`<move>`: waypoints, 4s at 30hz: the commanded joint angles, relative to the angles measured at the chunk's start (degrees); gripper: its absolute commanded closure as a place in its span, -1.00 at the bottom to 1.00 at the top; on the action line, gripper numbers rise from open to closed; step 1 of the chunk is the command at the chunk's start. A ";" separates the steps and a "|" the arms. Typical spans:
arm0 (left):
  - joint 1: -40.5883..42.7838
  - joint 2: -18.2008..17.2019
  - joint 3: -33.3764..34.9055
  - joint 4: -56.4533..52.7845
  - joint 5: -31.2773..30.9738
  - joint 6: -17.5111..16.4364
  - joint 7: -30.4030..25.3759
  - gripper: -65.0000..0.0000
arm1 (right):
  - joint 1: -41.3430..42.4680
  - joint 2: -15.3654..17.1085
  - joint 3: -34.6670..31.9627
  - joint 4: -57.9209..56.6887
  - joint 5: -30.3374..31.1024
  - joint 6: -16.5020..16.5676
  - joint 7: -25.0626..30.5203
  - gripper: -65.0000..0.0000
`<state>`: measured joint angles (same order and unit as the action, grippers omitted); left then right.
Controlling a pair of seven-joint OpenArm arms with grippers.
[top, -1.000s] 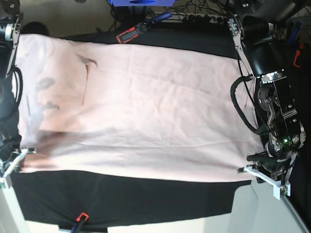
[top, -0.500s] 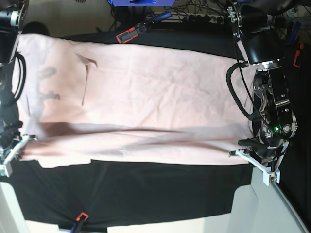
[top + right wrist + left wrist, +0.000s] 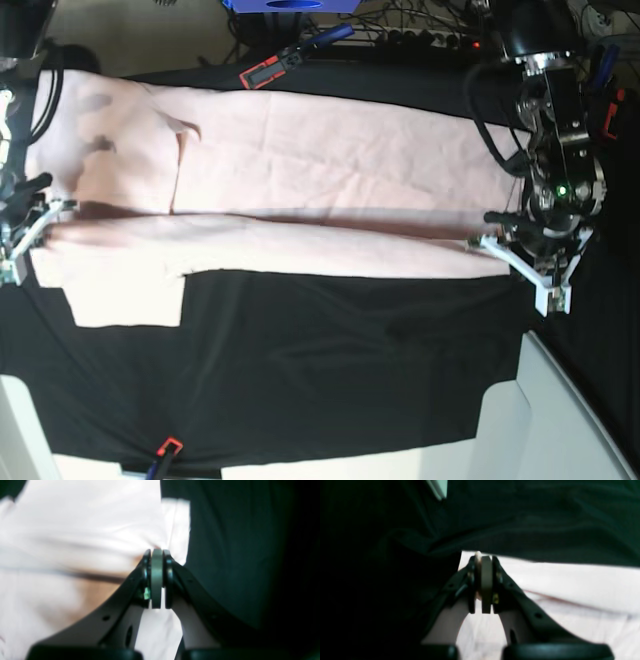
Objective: Fold the T-shirt properly
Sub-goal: 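Pull the grasped edge with both grippers to straighten the lengthwise fold, then release the shirt and reposition both grippers at the shirt ends, then grasp the shirt end with the right gripper and tuck it inward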
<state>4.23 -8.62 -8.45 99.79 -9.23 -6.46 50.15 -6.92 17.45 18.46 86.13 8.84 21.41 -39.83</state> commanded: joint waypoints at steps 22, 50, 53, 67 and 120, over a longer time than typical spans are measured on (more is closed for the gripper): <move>8.12 0.58 -0.12 -4.80 12.53 0.17 -1.14 1.00 | -5.35 -2.11 0.14 1.30 0.17 -0.35 1.20 0.99; 7.59 0.14 -0.83 -9.55 11.12 0.17 -5.54 0.18 | -4.82 -2.99 3.92 1.48 0.17 -0.79 -3.90 0.10; 8.12 0.14 -0.91 -7.79 11.04 0.17 -5.54 0.11 | -4.38 -3.43 6.03 2.71 0.08 -0.79 -4.34 0.10; 2.76 -1.27 -8.30 4.61 10.42 0.09 5.28 0.11 | 0.02 -3.61 9.01 11.85 0.08 -0.44 -11.46 0.08; 1.62 -1.18 -9.09 0.48 11.04 0.09 5.19 0.14 | 41.51 0.00 -14.11 -67.36 -14.95 4.48 27.57 0.81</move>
<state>6.52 -9.02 -17.26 99.37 1.45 -6.50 56.12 32.95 16.80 4.45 17.80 -6.42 25.89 -13.17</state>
